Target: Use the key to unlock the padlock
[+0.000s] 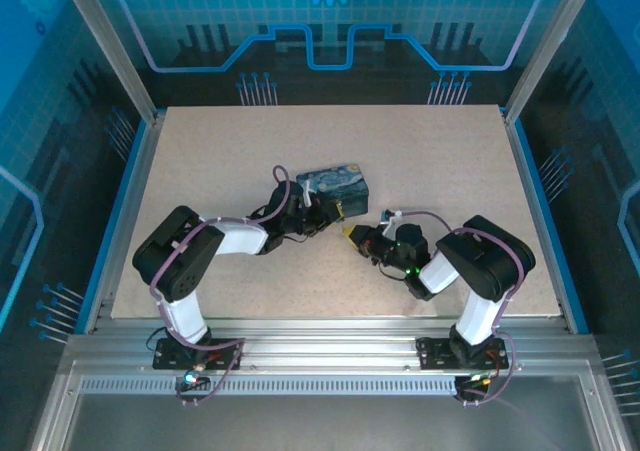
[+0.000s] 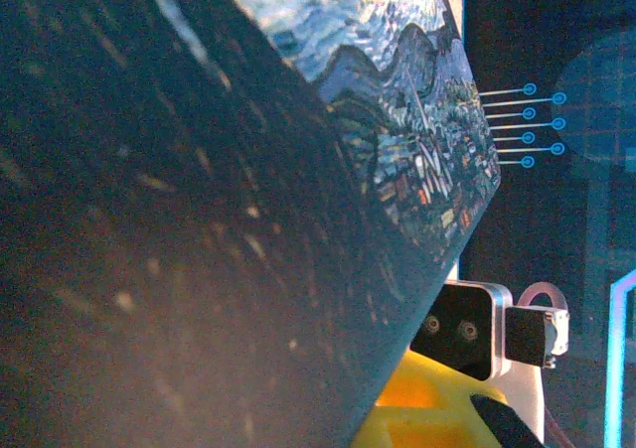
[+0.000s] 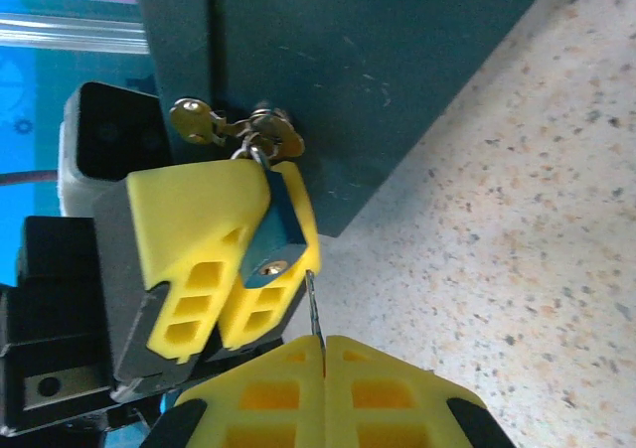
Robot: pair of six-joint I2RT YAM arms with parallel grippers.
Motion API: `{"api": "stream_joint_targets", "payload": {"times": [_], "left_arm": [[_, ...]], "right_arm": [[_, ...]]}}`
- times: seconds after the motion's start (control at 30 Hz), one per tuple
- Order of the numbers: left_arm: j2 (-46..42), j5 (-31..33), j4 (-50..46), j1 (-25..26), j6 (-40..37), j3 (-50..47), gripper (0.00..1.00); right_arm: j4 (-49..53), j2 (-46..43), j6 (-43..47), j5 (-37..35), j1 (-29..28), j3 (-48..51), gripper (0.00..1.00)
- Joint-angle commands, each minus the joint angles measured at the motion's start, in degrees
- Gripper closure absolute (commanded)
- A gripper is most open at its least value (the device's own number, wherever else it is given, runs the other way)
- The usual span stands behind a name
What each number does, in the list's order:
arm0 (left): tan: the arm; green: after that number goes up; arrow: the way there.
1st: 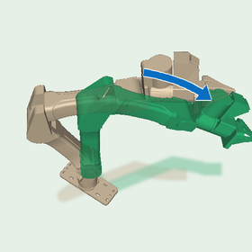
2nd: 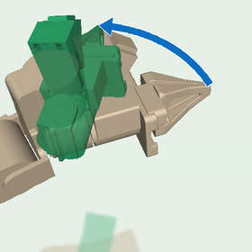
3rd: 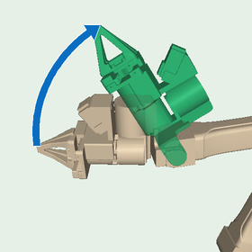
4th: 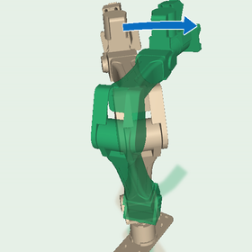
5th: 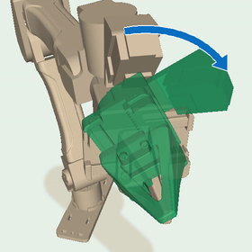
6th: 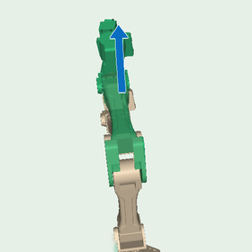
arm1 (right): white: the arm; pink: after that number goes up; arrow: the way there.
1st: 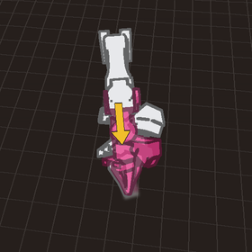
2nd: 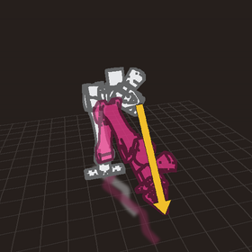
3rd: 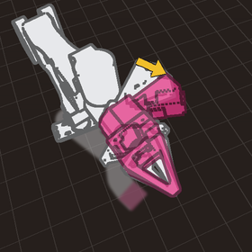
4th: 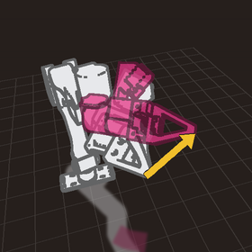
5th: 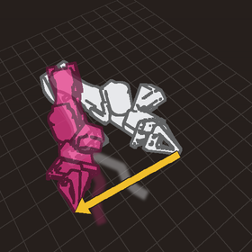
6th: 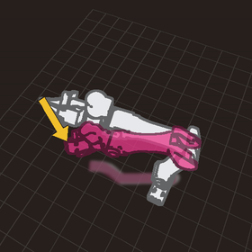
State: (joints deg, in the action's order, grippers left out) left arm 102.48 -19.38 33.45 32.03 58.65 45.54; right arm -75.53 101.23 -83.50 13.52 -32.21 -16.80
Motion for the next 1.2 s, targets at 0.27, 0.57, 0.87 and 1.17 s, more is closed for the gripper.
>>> {"api": "stream_joint_targets", "payload": {"times": [0.27, 0.57, 0.87, 1.17], "left_arm": [[0.69, -2.11, 5.04, -0.26, 1.86, -0.76, 1.0], [0.71, -2.16, 5.04, -0.31, 1.7, -0.96, 1.0], [0.8, -2.16, 5.56, -0.41, 1.77, -1.25, 1.0], [0.62, -2.16, 5.69, -0.4, 1.81, -1.5, 1.0]], "right_arm": [[-5.73, 2.55, -1.93, -1.47, -0.97, -0.3, 1.0], [-5.94, 1.56, -1.92, -1.95, -1.08, -0.03, 1.0], [-5.77, 0.4, -1.84, -2.36, -1.07, 0.56, 1.0], [-5.78, -0.65, -1.75, -2.88, -1.09, 1.34, 1.0]]}}
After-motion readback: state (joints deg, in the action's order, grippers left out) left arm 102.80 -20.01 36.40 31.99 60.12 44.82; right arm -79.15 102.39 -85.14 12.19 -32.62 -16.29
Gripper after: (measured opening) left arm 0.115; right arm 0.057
